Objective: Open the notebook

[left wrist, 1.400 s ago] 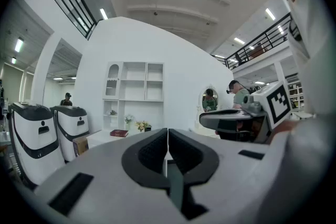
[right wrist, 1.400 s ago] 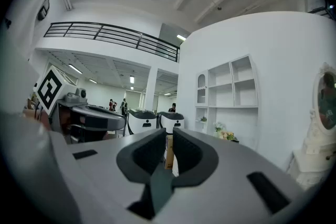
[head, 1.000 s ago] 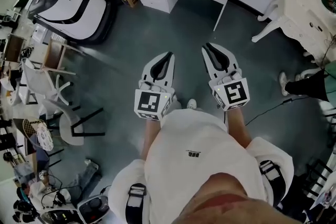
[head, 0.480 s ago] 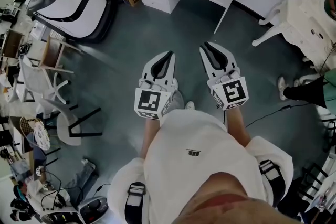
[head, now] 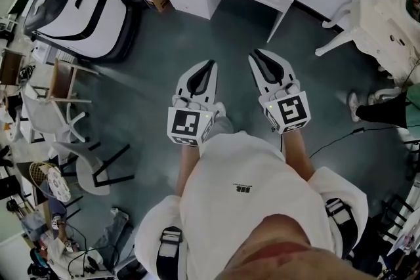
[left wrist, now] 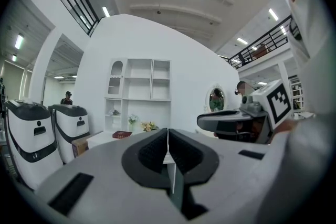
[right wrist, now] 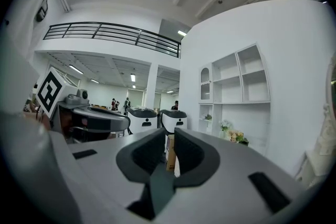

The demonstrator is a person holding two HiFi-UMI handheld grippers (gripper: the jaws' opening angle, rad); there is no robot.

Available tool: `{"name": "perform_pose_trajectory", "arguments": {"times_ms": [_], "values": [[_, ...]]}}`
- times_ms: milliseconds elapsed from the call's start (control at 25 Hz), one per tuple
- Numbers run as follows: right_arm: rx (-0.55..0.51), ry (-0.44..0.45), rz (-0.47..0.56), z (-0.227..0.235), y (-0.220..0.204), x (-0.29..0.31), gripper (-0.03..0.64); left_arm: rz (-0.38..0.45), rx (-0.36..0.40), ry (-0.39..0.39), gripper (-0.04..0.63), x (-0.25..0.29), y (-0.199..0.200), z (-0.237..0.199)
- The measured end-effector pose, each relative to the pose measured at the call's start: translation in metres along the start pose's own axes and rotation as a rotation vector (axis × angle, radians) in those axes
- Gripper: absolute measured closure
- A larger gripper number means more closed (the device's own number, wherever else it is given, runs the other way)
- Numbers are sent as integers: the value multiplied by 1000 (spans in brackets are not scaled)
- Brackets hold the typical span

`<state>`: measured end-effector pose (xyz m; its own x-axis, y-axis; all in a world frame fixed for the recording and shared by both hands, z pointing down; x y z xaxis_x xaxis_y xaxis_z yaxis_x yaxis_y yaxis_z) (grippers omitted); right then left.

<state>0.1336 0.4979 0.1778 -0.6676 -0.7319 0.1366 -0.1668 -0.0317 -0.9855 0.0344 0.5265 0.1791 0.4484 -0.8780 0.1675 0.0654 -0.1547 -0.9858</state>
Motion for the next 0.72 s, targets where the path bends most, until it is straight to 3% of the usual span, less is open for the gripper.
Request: {"name": "perform_pose_trajectory", "arguments": {"times_ms": [720], "values": [[10,-71,-37,14,8,107,586,14,3,-84,595,58,12,-95]]}}
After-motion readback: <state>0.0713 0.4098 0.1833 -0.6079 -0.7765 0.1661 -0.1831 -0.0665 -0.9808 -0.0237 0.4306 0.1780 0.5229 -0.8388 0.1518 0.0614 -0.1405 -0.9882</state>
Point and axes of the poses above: the fingertips, and each gripper's own axes: x forward along the fingers, z to its right, y out of its top, the point moved 1 cm from there along -x, backward along the fingers, and after that the axes turned 3 degrees about -z, right-handed, at the moved point
